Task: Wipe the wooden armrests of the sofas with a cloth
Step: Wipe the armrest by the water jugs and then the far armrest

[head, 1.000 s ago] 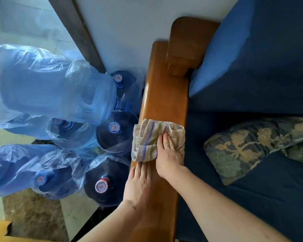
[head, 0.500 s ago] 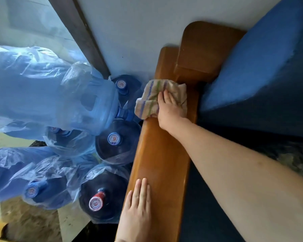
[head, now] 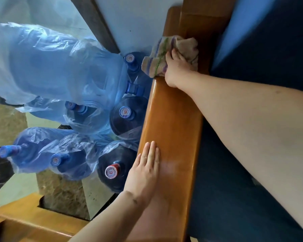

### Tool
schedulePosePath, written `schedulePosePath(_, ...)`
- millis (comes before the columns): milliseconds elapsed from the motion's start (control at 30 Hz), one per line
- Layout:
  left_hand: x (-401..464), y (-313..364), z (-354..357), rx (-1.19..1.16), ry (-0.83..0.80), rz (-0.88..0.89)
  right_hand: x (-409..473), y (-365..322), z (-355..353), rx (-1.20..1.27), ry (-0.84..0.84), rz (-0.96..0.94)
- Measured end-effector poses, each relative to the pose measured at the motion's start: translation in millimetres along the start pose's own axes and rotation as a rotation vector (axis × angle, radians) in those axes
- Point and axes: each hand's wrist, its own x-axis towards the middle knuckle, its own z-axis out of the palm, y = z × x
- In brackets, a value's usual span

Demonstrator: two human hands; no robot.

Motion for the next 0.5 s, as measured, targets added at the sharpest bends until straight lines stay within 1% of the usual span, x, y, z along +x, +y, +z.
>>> schedulePosePath(133,0.7,-3.2,-0.4,-0.009,-0.024,0.004,-49.6,4.9,23.3,0.057,-0.011,0.012)
schedulePosePath(233,3.5,-4.6,-1.4,-0.002,0.037,0.017,-101.8,1.7,49.6,0.076,-0.007,0.041)
schedulePosePath(300,-6.7,-2.2,1.3,-0.046,0.1,0.004,-150.2,-3.0,74.6,0.087,-0.03,0.076)
schedulePosePath(367,-28.0,-0.7,15.8,-0.188,0.214,-0.075,-200.3,-9.1,99.4,0.104,-0.059,0.115)
schedulePosePath(400,-51.6,1.1,27.5,-0.303,0.247,-0.125,-231.3,-16.0,109.9,0.112,-0.086,0.123)
schedulePosePath(500,-119.8,5.9,79.4,-0.594,0.296,-0.232,-307.7,-34.5,137.2,0.131,-0.16,0.134)
